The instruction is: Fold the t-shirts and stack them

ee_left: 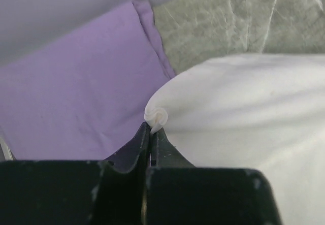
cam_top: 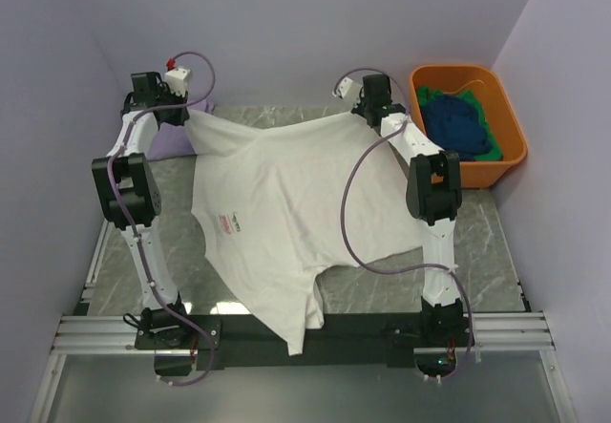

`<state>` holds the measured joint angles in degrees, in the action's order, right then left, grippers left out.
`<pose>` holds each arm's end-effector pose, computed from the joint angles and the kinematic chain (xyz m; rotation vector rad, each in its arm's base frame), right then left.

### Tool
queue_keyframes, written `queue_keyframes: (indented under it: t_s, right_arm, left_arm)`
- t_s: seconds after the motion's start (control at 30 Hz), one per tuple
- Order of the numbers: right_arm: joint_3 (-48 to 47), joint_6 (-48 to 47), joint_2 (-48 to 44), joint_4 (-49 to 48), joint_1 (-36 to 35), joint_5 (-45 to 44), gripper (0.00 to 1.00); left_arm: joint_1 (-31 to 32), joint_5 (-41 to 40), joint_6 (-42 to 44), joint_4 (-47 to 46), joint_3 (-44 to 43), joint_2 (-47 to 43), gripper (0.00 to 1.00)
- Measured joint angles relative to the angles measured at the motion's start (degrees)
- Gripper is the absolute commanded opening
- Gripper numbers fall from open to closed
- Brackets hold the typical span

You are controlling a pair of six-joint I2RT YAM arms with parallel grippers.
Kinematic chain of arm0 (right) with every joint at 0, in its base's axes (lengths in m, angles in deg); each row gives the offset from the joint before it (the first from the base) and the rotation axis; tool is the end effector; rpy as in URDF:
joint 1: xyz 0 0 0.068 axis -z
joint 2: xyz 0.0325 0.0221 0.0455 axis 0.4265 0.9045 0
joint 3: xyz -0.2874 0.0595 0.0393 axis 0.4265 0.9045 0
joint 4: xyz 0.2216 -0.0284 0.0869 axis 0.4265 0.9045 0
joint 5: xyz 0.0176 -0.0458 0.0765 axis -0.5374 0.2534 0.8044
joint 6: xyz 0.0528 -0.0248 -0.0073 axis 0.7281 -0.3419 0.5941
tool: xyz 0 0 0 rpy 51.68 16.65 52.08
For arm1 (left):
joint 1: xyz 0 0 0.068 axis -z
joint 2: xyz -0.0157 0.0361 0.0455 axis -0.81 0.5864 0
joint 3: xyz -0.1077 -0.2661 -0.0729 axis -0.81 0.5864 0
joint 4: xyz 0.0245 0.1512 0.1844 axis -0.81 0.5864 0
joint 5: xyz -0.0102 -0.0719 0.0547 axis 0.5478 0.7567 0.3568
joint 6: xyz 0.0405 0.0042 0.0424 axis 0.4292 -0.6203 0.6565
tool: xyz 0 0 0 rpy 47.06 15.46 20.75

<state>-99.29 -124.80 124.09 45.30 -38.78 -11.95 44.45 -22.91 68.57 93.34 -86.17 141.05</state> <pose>0.5252 0.1174 0.2534 -1.1539 1.8914 -0.6402 0.5062 0.0695 0.2708 0.3992 2.1320 -0.1440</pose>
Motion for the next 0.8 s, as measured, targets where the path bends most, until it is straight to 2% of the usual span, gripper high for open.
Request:
queue_keyframes:
  t_s: [0.17,0.27,0.4,0.63,0.8]
  right_arm:
    - [-2.38,-1.84,3.10,0.11,0.96,-0.76,0.00]
    - [-2.36,-2.40,3.21,0.07,1.11,-0.76,0.00]
    - [-0.72,-2.43,2.36,-1.05,1.66,-0.28,0.00]
    - [10.16,-3.02,-5.14,-1.18,5.01,3.50,0.00]
    - [17.18,-4.15,-11.93,-0.17,7.06,5.90,0.00]
  left_arm:
    - [0.52,0.22,0.22,0.94,-1.57,0.66,0.01]
    - [1.46,0.31,0.59,1.75,2.97,-2.95,0.01]
    - [4.22,0.31,0.61,5.64,11.91,-12.57,0.01]
    - [13.18,1.68,0.15,12.20,24.55,-34.29,0.01]
    - [17.77,3.85,1.16,17.42,32.89,-43.67,0.01]
